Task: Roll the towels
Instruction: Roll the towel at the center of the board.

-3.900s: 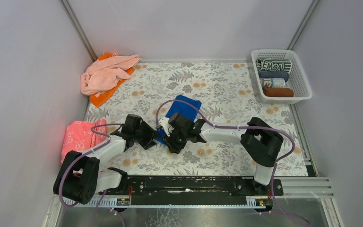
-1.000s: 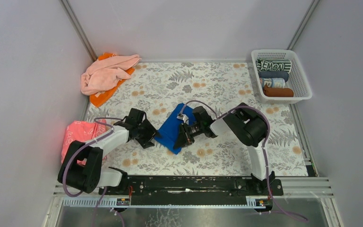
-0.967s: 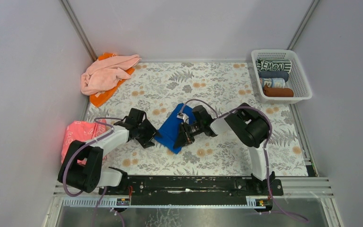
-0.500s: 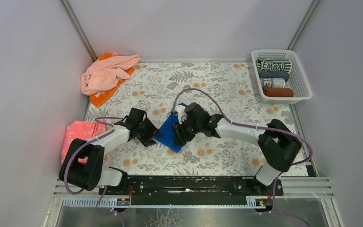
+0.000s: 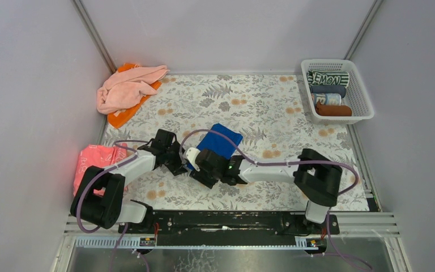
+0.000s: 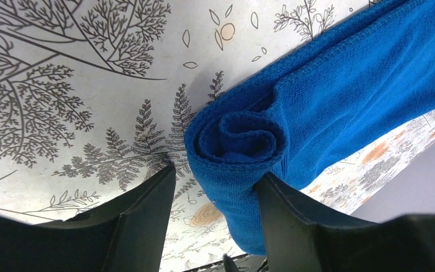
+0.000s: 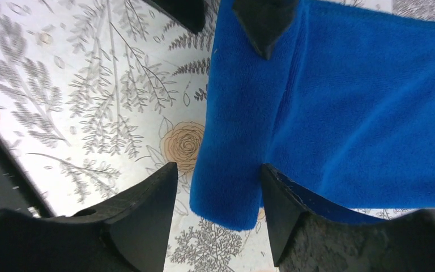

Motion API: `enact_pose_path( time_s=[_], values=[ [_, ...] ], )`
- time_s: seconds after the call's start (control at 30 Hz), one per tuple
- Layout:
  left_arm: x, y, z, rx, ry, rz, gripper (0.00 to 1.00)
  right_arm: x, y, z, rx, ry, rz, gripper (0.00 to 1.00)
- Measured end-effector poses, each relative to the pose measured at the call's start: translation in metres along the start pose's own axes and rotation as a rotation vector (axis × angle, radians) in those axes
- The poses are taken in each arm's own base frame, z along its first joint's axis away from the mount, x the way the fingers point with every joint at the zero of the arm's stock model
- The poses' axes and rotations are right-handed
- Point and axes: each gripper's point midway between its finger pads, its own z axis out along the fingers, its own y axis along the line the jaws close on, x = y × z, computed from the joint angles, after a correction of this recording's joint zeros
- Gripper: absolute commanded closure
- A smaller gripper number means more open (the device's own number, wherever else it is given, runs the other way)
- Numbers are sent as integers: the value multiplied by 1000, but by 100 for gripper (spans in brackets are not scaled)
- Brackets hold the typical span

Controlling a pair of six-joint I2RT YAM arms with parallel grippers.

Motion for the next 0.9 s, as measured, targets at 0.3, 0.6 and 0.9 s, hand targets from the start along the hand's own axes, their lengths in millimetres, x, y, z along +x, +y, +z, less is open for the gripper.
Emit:
enact_pose_path(
  time_s=[0.3, 0.6, 0.9],
  values=[
    [0, -1, 0, 2, -2, 0, 45, 29, -3, 30, 88, 105, -95, 43],
    [-1, -2, 0, 3, -3, 0, 42, 34, -3, 30, 73, 122, -133, 88],
    [-4, 4, -20, 4, -80, 13, 29, 28, 4, 29, -226, 69, 44, 94]
  ],
)
